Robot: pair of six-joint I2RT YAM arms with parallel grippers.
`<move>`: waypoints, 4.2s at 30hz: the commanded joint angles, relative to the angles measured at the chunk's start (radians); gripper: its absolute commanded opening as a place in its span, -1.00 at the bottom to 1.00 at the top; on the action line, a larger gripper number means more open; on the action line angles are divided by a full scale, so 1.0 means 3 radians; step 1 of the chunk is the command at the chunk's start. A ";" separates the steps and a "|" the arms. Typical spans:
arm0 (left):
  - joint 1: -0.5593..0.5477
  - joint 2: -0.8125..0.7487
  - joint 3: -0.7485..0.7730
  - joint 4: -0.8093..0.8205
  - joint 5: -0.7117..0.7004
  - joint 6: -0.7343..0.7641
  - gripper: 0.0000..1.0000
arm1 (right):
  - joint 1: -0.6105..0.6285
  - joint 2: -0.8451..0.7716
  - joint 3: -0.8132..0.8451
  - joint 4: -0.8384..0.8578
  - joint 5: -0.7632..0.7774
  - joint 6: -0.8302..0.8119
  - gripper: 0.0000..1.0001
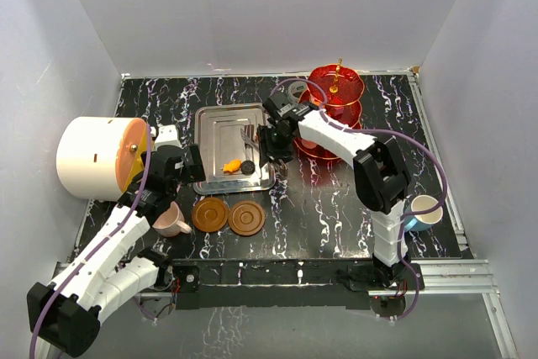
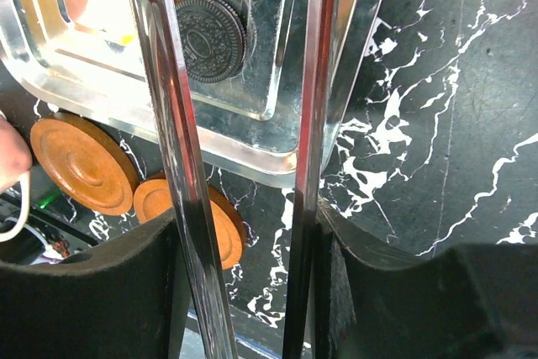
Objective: Serve the afternoon tea
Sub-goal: Pick up the desert from the tray.
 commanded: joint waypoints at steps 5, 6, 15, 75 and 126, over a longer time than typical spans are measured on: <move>-0.0001 -0.0015 0.0029 0.0015 -0.0017 0.0033 0.97 | 0.0009 -0.0251 -0.0252 0.0487 -0.0092 0.0276 -0.09; -0.0001 -0.0014 0.0025 0.0015 -0.0021 0.0033 0.97 | 0.0008 -0.0269 -0.0287 0.0537 -0.0101 0.0298 -0.09; -0.0003 -0.0011 0.0034 0.0009 -0.0048 0.0043 0.97 | -0.0098 -0.0518 -0.0743 0.1147 -0.0452 0.0619 -0.09; -0.0001 -0.0038 0.0032 0.0015 -0.0027 0.0045 0.97 | 0.0134 -0.0481 -0.0995 0.1206 -0.0314 0.0810 -0.42; -0.0001 -0.0120 0.0026 0.0004 -0.0064 0.0053 0.97 | 0.0477 -0.0537 -0.0884 0.1670 0.0127 0.1722 -0.12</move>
